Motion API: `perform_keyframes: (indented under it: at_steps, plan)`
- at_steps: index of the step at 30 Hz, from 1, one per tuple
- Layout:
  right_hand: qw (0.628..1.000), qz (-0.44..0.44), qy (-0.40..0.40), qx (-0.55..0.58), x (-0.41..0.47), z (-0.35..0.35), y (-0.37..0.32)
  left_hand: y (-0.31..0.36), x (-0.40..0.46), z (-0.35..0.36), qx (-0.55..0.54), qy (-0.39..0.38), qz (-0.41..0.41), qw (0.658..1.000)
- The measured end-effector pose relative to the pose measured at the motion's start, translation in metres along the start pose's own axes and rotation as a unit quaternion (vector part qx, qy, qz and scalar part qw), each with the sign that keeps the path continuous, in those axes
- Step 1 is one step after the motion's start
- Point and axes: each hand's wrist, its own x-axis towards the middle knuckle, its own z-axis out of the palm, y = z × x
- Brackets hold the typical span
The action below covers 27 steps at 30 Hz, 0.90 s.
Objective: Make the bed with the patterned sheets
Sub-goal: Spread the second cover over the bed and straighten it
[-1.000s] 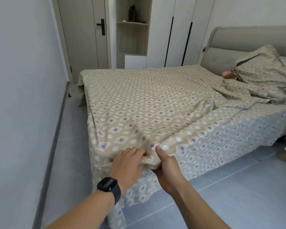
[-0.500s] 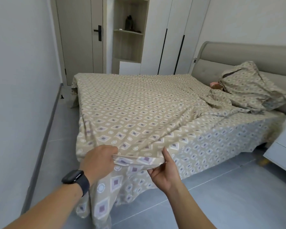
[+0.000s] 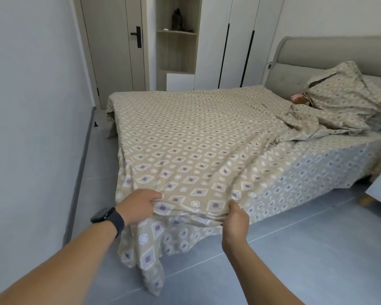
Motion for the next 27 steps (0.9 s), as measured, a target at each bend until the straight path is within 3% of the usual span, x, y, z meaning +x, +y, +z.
perform_keyframes:
  at_steps: [3,5,7,9,12,14,17,19,21,23,25,27]
  plan:
    - [0.977,-0.173,-0.084,-0.093,-0.030,0.012,0.000,-0.015,-0.009,-0.022,-0.081,0.115,0.000,0.990]
    - [0.974,-0.185,-0.087,-0.101,-0.033,0.015,0.005,-0.029,-0.013,-0.020,-0.073,0.142,0.009,0.987]
    - [0.993,-0.099,-0.034,-0.062,-0.018,0.011,0.009,-0.036,-0.013,-0.006,-0.018,0.077,-0.004,0.997]
    - [0.999,0.046,0.009,0.011,0.000,0.000,0.016,-0.043,-0.014,0.012,0.045,-0.021,-0.006,0.999]
    - [0.986,0.150,0.034,0.069,0.010,-0.008,0.018,-0.044,-0.012,0.020,0.066,-0.054,0.030,0.996]
    - [0.995,0.074,0.065,0.020,0.001,-0.006,-0.002,-0.030,-0.011,0.016,0.021,-0.022,0.058,0.998]
    - [0.982,-0.149,0.114,0.006,-0.018,-0.004,-0.042,-0.005,-0.013,0.008,-0.092,0.049,0.107,0.989]
    - [0.969,-0.189,0.158,0.008,-0.009,-0.014,-0.044,0.005,-0.014,0.010,-0.113,0.060,0.105,0.986]
    - [0.975,-0.113,0.179,-0.061,0.013,-0.026,-0.019,0.003,-0.015,0.021,-0.089,0.032,0.094,0.991]
    - [0.983,0.039,0.138,-0.119,0.041,-0.038,0.021,-0.001,-0.018,0.033,-0.040,-0.021,0.086,0.995]
    - [0.973,0.197,0.090,-0.086,0.053,-0.045,0.051,-0.007,-0.019,0.043,0.014,-0.058,0.072,0.996]
    - [0.972,0.202,0.075,-0.097,0.054,-0.045,0.059,-0.009,-0.020,0.046,0.025,-0.060,0.053,0.996]
